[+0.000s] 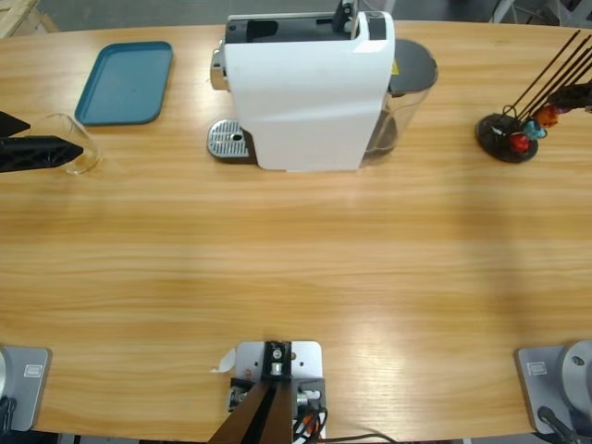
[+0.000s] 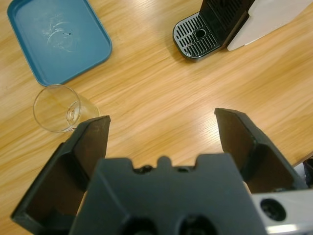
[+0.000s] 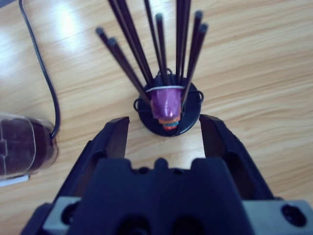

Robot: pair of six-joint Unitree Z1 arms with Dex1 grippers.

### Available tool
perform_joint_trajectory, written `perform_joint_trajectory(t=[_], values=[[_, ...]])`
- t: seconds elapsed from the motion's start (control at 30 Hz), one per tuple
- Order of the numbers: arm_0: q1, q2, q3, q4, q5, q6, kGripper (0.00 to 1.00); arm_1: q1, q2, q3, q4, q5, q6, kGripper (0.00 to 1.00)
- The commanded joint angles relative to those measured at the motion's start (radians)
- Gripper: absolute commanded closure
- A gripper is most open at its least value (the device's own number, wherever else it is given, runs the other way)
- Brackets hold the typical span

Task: Pour coffee

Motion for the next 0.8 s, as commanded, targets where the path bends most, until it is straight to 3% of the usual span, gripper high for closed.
perform_joint_trajectory(t=[0.03,0.8], values=[[-0.012,0.024,0.04,-0.016,0.012,-0.004,0.064,-0.02,0.04,0.031,-0.034,0.007,0.012,0.372],[-0.013,0.02,0.049,-0.026,0.018,-0.004,0.064,-0.027,0.099,0.019,-0.041,0.004,0.012,0.377]])
